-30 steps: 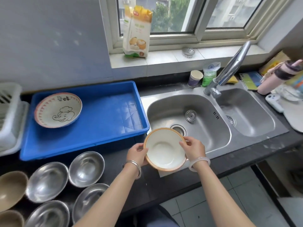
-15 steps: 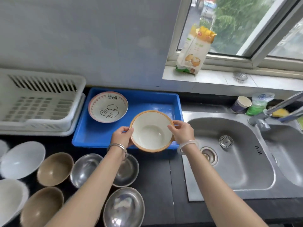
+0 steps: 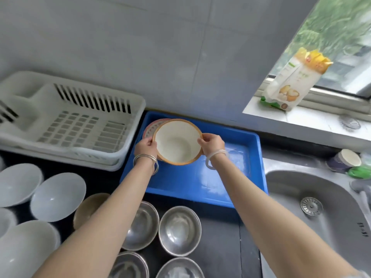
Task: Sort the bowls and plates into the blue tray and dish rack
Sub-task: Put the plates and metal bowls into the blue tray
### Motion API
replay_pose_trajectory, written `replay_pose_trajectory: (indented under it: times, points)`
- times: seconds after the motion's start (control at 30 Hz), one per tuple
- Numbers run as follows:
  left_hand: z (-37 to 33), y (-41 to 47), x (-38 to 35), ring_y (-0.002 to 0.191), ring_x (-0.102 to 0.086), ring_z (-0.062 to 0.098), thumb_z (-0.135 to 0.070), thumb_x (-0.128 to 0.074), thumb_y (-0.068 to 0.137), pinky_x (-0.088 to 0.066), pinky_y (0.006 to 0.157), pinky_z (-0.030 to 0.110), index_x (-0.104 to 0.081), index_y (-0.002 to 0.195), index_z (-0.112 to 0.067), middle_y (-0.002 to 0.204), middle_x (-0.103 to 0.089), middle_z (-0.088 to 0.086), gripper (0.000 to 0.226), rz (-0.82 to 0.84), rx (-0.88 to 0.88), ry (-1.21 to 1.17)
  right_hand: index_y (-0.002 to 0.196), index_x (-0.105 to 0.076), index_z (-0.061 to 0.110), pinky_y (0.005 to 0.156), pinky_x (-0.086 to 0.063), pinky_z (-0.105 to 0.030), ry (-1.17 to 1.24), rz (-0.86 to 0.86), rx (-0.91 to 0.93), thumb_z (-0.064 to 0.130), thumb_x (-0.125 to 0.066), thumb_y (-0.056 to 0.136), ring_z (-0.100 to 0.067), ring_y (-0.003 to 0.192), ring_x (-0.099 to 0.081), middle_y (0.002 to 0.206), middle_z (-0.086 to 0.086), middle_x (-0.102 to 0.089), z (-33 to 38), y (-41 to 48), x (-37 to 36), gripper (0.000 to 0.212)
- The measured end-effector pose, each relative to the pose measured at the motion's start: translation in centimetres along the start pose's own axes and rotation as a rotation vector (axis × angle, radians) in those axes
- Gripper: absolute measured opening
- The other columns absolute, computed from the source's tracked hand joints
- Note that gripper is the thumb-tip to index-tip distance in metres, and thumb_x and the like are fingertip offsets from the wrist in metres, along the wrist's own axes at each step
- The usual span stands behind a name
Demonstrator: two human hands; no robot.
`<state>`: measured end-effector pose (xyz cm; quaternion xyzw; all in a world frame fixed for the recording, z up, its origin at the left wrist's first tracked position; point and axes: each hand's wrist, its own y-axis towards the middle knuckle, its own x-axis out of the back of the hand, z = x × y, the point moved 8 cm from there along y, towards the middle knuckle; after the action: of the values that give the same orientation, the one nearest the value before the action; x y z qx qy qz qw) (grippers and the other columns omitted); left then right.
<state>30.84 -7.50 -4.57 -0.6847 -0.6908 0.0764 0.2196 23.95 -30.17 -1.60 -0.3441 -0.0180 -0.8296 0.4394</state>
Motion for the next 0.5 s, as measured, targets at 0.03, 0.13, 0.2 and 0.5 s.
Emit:
replay_pose_trajectory:
  times: [0.03, 0.13, 0.2, 0.5]
  points:
    - [-0.2, 0.6, 0.0, 0.111, -0.057, 0.030, -0.006, -0.044, 0.090, -0.048, 0.095, 0.038, -0.057, 0.125, -0.010, 0.125, -0.062, 0.011, 0.037, -0.003, -0.013, 0.024, 0.084, -0.069, 0.004, 0.078, -0.056, -0.051, -0.006, 0.002, -0.006, 0.012, -0.051, 0.078, -0.021, 0.064, -0.053, 0.070, -0.013, -0.064, 0.3, 0.5, -0.6, 0.020]
    - [-0.6, 2.3, 0.0, 0.112, -0.056, 0.029, -0.006, -0.040, 0.091, -0.044, 0.088, 0.032, -0.055, 0.127, -0.014, 0.128, -0.060, 0.009, 0.040, -0.014, -0.024, 0.047, 0.083, -0.071, 0.006, 0.080, -0.057, -0.046, -0.017, -0.015, -0.017, 0.012, -0.051, 0.078, -0.019, 0.063, -0.052, 0.066, -0.005, -0.058, 1.2, 2.0, -1.6, 0.021]
    - [-0.9, 3.2, 0.0, 0.110, -0.057, 0.029, -0.005, -0.038, 0.091, -0.044, 0.087, 0.032, -0.057, 0.126, -0.017, 0.126, -0.062, 0.007, 0.041, -0.023, -0.023, 0.046, 0.084, -0.073, 0.011, 0.076, -0.057, -0.037, -0.039, -0.015, -0.022, 0.012, -0.051, 0.079, -0.019, 0.063, -0.056, 0.064, -0.002, -0.059, 1.7, 2.8, -2.1, 0.022]
    - [0.8, 5.1, -0.4, 0.099, -0.059, 0.030, -0.002, -0.033, 0.090, -0.047, 0.082, 0.035, -0.064, 0.114, -0.013, 0.114, -0.066, 0.009, 0.040, -0.011, 0.039, 0.016, 0.094, -0.071, 0.017, 0.072, -0.051, -0.032, -0.119, 0.015, -0.016, 0.008, -0.049, 0.082, -0.029, 0.080, -0.062, 0.087, -0.009, -0.071, 1.8, 4.0, -4.9, 0.026]
